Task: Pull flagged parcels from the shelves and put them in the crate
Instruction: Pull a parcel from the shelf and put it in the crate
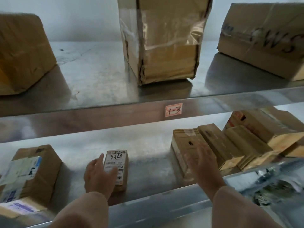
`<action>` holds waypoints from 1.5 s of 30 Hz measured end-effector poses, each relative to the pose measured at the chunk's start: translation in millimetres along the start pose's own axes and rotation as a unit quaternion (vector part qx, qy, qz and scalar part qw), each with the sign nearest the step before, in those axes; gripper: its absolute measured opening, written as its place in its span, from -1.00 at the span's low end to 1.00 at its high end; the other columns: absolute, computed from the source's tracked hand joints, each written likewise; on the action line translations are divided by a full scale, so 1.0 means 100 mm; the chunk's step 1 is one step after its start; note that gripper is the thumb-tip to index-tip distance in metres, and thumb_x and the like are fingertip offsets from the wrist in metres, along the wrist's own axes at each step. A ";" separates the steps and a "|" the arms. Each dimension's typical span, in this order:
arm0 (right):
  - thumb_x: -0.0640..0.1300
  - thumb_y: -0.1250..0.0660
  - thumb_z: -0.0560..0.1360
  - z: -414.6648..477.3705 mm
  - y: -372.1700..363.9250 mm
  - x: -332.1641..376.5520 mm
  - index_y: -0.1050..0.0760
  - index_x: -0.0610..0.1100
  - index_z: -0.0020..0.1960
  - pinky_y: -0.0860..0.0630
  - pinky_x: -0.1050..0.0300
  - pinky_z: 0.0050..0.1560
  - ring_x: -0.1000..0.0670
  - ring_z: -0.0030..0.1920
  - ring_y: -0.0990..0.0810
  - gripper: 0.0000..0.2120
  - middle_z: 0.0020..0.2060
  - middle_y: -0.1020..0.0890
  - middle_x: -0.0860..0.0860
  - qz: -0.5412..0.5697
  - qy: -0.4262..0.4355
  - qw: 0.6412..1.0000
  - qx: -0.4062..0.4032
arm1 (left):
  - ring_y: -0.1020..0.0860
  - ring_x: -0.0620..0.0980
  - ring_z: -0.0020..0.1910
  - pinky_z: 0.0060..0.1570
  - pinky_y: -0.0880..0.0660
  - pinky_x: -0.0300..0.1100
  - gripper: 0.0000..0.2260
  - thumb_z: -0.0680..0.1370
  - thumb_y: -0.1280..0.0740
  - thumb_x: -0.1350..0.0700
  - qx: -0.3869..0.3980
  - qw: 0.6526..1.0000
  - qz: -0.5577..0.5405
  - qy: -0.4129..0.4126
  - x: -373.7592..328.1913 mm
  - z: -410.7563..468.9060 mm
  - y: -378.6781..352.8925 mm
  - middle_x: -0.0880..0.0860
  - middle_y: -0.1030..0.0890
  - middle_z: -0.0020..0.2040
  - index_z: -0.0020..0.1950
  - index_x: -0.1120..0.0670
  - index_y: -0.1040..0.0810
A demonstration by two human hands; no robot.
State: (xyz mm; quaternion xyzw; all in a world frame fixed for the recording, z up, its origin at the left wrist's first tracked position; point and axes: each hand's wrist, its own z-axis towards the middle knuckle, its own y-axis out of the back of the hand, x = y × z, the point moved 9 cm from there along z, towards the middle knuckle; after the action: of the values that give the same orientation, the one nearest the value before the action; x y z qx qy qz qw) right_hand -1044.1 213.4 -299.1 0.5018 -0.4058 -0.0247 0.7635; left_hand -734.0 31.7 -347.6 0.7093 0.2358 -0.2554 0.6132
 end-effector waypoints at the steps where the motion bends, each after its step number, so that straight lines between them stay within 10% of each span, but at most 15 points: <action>1: 0.15 -0.21 0.55 0.06 0.08 -0.14 -0.18 0.03 0.47 -0.22 -0.11 0.45 -0.11 0.44 -0.25 -0.45 0.45 -0.29 -0.04 0.009 -0.039 0.999 -0.007 | -0.26 0.16 0.41 0.43 -0.18 0.06 -0.43 0.52 -0.36 0.03 -0.006 1.000 -0.010 -0.029 -0.16 -0.04 0.00 0.13 -0.32 0.44 0.50 0.00 -0.27; 9: 0.08 -0.28 0.53 0.17 0.01 -0.59 -0.07 0.03 0.52 -0.28 -0.20 0.40 -0.12 0.37 -0.31 -0.35 0.33 -0.32 -0.04 0.035 -0.089 0.985 0.142 | -0.33 -0.12 0.34 0.33 -0.30 -0.19 -0.48 0.57 -0.31 0.01 0.165 0.962 -0.075 -0.205 -1.39 -0.70 -0.98 -0.06 -0.29 0.45 0.50 -0.12 -0.22; 14: 0.03 -0.26 0.58 0.22 0.05 -0.61 -0.17 0.09 0.48 -0.43 -0.10 0.33 0.00 0.31 -0.42 -0.49 0.33 -0.40 0.05 0.167 -0.062 0.967 0.182 | -0.44 -0.02 0.31 0.30 -0.45 0.04 -0.57 0.60 -0.28 0.07 0.274 0.941 -0.172 -0.102 -1.82 -0.90 -1.60 -0.10 -0.42 0.34 0.45 -0.13 -0.29; 19: 0.07 -0.17 0.61 0.18 0.06 -0.41 -0.18 0.29 0.42 -0.45 0.52 -0.04 0.22 0.21 -0.45 -0.59 0.34 -0.38 0.19 0.259 0.006 0.937 0.234 | -0.53 -0.04 0.16 0.24 -0.49 0.01 -0.56 0.44 -0.34 -0.28 0.227 0.957 -0.178 -0.038 -1.81 -0.80 -1.57 -0.09 -0.52 0.21 0.26 -0.22 -0.36; 25: 0.28 -0.05 0.55 0.17 -0.05 -0.21 -0.11 0.50 0.32 -0.28 0.15 0.42 0.17 0.36 -0.34 -0.64 0.33 -0.28 0.36 0.253 0.086 0.917 0.297 | -0.50 0.18 0.22 0.25 -0.48 0.14 -0.12 0.17 -0.52 -0.29 0.246 0.925 -0.274 0.091 -1.59 -0.72 -1.65 0.10 -0.46 0.29 0.40 -0.08 -0.28; 29: 0.18 -0.06 0.56 0.42 0.12 -0.42 -0.16 0.38 0.32 -0.20 0.31 0.31 0.13 0.42 -0.27 -0.66 0.37 -0.23 0.30 0.281 0.039 0.936 0.208 | -0.67 0.16 0.00 -0.10 -0.61 -0.01 -0.25 0.16 -0.53 -0.22 0.264 0.835 -0.454 0.167 -1.48 -0.86 -1.68 0.14 -0.68 0.06 0.30 -0.01 -0.46; 32: 0.22 -0.06 0.47 0.53 0.03 -0.47 -0.12 0.22 0.39 -0.08 0.28 0.35 0.05 0.51 -0.10 -0.50 0.36 -0.10 0.30 0.328 -0.005 0.907 0.263 | -0.65 0.23 0.04 -0.04 -0.58 0.13 -0.37 0.27 -0.45 -0.15 0.303 0.705 -0.599 0.226 -1.50 -1.04 -1.82 0.21 -0.66 0.11 0.28 0.05 -0.48; 36: 0.19 -0.24 0.48 0.40 -0.19 -0.42 -0.20 0.24 0.41 -0.57 -0.06 0.15 -0.06 0.24 -0.56 -0.47 0.33 -0.46 0.08 0.454 -0.088 0.806 0.369 | -0.58 0.37 0.12 0.05 -0.53 0.27 -0.48 0.41 -0.31 -0.09 0.339 0.577 -0.706 0.233 -1.71 -1.28 -1.79 0.33 -0.57 0.21 0.30 0.15 -0.45; 38: 0.16 -0.27 0.50 0.38 -0.22 -0.37 -0.23 0.24 0.40 -0.62 -0.01 0.03 -0.03 0.12 -0.63 -0.51 0.23 -0.52 0.07 0.464 -0.066 0.805 0.362 | -0.59 0.33 0.14 0.12 -0.52 0.27 -0.51 0.42 -0.31 -0.04 0.297 0.628 -0.684 0.220 -1.65 -1.28 -1.75 0.32 -0.60 0.18 0.28 0.16 -0.47; 42: 0.10 -0.31 0.48 0.42 -0.22 -0.31 -0.15 0.24 0.44 -0.61 0.11 0.05 0.04 0.19 -0.56 -0.41 0.28 -0.45 0.16 0.424 0.009 0.849 0.315 | -0.60 0.19 0.14 0.16 -0.54 0.13 -0.65 0.61 -0.23 0.21 0.107 0.842 -0.517 0.110 -1.36 -1.07 -1.29 0.20 -0.61 0.17 0.39 0.01 -0.42; 45: 0.07 -0.32 0.47 0.31 -0.27 -0.13 -0.13 0.28 0.42 -0.60 0.08 0.11 0.06 0.24 -0.52 -0.39 0.28 -0.42 0.23 0.394 0.059 0.859 0.322 | -0.66 0.01 0.05 -0.05 -0.62 -0.10 -0.64 0.59 -0.25 0.10 0.061 0.886 -0.456 0.058 -1.30 -1.12 -1.05 0.06 -0.64 0.11 0.38 -0.10 -0.40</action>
State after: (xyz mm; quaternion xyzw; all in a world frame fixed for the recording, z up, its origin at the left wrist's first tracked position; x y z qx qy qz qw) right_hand -1062.6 182.4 -322.9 0.5182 -0.5095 0.4399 0.5276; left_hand -892.6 154.1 -328.5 0.5733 0.5526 -0.4790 0.3693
